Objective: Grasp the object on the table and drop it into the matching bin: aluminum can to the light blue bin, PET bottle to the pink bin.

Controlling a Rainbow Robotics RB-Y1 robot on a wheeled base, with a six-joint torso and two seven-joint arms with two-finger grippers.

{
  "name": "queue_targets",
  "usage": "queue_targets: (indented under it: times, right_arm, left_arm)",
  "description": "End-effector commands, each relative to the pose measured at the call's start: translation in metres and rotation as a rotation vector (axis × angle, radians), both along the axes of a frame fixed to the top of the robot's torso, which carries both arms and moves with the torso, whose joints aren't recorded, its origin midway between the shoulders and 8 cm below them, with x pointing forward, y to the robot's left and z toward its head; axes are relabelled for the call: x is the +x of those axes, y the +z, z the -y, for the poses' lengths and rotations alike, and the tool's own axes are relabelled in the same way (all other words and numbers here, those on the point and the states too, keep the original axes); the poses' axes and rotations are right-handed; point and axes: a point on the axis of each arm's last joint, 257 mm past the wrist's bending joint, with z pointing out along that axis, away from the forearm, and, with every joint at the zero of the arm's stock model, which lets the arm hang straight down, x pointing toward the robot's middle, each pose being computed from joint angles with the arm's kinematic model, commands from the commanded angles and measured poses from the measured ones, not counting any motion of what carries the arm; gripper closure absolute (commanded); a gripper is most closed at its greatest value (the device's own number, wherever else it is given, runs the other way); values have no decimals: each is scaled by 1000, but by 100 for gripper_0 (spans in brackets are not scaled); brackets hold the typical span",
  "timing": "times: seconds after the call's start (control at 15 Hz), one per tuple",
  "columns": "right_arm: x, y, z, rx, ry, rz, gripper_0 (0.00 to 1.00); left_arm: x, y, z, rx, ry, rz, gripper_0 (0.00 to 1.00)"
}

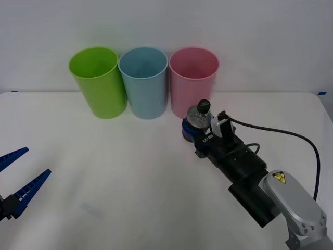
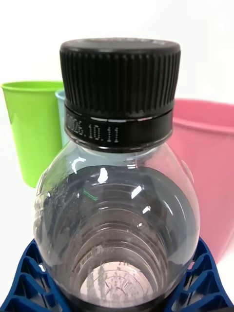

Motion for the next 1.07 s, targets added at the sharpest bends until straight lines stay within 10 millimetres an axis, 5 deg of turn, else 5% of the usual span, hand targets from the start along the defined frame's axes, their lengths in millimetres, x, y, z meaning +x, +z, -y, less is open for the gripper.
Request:
queue_targets:
  times: [0.07,0.4,1.07]
  right_arm:
    - [-15,23,5,5,42,31,100]
    - [-36,62,11,82,118,21,100]
    - [-18,141,39,116,182,63,100]
  left_arm:
    - [0,0,0,0,0,0,0]
    - [0,0,0,0,0,0,0]
    - [0,0,0,0,0,0,0]
